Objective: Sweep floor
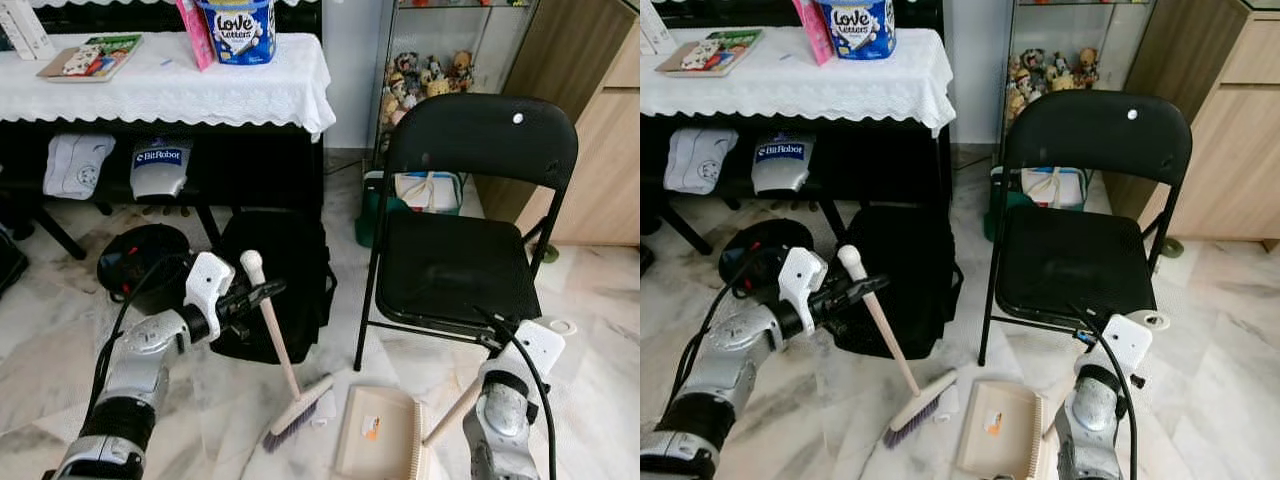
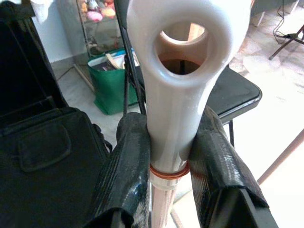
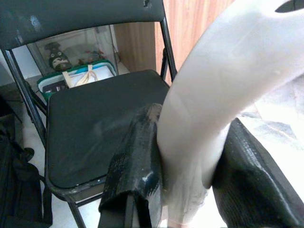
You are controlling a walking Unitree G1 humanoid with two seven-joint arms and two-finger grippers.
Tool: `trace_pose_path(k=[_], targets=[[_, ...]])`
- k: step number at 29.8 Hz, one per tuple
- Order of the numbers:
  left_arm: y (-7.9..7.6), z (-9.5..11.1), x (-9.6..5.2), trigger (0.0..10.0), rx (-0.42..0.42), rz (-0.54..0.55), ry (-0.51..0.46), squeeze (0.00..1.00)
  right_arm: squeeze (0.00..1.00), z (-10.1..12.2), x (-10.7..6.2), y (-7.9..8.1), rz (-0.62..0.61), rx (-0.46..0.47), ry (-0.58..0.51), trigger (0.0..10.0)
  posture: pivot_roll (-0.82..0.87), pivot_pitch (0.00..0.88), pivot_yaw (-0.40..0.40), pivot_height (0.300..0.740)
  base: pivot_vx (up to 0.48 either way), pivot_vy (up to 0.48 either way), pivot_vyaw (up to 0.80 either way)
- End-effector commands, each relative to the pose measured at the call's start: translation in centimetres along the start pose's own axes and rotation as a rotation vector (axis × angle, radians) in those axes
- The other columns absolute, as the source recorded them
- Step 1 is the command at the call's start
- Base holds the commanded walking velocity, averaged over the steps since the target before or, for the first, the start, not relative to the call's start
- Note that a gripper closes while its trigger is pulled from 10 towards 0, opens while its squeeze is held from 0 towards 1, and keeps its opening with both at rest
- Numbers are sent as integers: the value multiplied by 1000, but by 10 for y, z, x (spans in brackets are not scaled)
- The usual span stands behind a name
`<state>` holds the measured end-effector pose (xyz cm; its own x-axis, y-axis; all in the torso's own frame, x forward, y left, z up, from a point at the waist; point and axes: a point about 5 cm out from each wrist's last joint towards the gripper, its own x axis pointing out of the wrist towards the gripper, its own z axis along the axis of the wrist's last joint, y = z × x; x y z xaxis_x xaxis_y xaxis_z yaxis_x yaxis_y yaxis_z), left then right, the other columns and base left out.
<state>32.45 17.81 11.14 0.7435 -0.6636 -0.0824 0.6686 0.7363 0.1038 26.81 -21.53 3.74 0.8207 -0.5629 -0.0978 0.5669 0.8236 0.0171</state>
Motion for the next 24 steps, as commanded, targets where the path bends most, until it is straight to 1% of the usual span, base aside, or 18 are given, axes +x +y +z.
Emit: trace_pose_path(k=[1, 4, 7, 15, 21, 22, 23, 24], targets=[[6, 8, -6, 10000, 12, 33, -31, 0, 0, -3, -1, 2, 5, 16, 22, 10000, -17, 124, 50, 740, 0, 0, 0], [10, 15, -8, 10000, 15, 67, -66, 0, 0, -3, -1, 2, 7, 16, 23, 10000, -16, 123, 48, 740, 0, 0, 0], [10, 19, -10, 10000, 23, 71, -79, 0, 0, -3, 0, 3, 9, 16, 22, 10000, -15, 123, 47, 740, 0, 0, 0], [10, 21, -17, 10000, 24, 82, -75, 0, 0, -2, 1, 4, 14, 15, 23, 10000, -9, 122, 43, 740, 0, 0, 0], [8, 12, -21, 10000, 23, 128, -55, 0, 0, -1, 2, 5, 21, 11, 21, 10000, -10, 123, 39, 740, 0, 0, 0], [8, 7, -23, 10000, 28, 157, -47, 0, 0, -1, 2, 5, 24, 11, 19, 10000, -10, 123, 39, 740, 0, 0, 0], [5, -2, -28, 10000, 19, 198, -33, 0, 0, 0, 3, 6, 30, 11, 17, 10000, -10, 127, 34, 740, 0, 0, 0], [5, -2, -28, 10000, 19, 198, -33, 0, 0, 0, 3, 6, 30, 11, 17, 10000, -10, 127, 34, 740, 0, 0, 0]])
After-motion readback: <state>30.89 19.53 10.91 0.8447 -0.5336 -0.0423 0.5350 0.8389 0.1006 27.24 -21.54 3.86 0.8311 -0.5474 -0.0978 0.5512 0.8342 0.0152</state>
